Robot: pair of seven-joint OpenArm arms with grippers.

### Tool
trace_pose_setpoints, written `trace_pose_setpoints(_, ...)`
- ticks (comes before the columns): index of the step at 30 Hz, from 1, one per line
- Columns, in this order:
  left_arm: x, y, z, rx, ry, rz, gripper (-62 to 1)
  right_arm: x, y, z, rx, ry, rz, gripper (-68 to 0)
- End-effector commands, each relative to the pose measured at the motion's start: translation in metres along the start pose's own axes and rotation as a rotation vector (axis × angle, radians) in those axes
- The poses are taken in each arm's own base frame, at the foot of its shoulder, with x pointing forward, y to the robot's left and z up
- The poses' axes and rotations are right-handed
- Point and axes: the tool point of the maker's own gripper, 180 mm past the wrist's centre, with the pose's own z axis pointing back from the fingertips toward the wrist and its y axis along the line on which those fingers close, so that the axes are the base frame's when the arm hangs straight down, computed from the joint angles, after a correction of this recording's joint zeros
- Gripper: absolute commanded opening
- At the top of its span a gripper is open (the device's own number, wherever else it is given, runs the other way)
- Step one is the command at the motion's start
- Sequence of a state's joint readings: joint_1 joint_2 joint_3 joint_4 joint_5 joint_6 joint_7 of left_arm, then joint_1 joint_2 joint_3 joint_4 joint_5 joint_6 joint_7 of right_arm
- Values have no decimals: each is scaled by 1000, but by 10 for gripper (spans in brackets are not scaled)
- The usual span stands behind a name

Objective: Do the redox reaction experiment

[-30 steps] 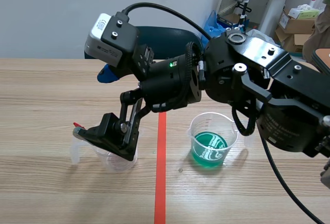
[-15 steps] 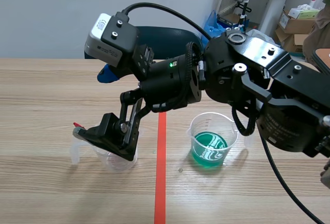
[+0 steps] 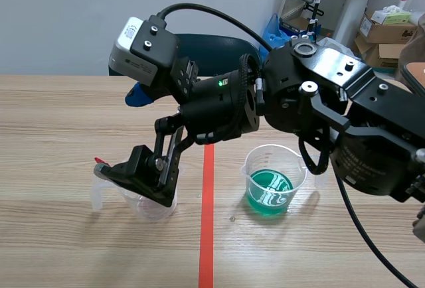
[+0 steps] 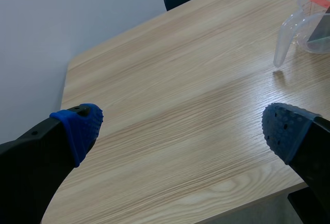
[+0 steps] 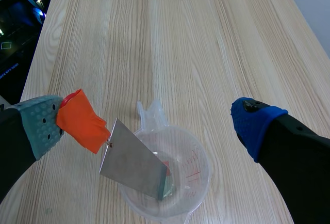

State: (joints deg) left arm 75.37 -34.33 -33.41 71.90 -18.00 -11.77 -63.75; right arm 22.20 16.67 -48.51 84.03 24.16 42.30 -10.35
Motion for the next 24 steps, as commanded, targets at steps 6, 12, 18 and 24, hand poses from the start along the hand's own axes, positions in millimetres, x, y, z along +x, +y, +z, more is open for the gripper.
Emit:
trace_pose_setpoints(6, 7, 1, -1, 9, -32, 2, 14, 11, -2, 0, 5, -28, 21, 4)
trace_pose_setpoints(12, 7, 1, -1, 9, -33, 2, 14, 9, -2, 2, 0, -30, 11, 4)
trace_pose_setpoints(18, 7, 1, -1, 9, -33, 2, 14, 1, 1, 10, -32, -46, -30, 4)
trace_pose_setpoints(24, 7, 1, -1, 9, -33, 2, 14, 16, 5, 27, -80, -128, 2, 4)
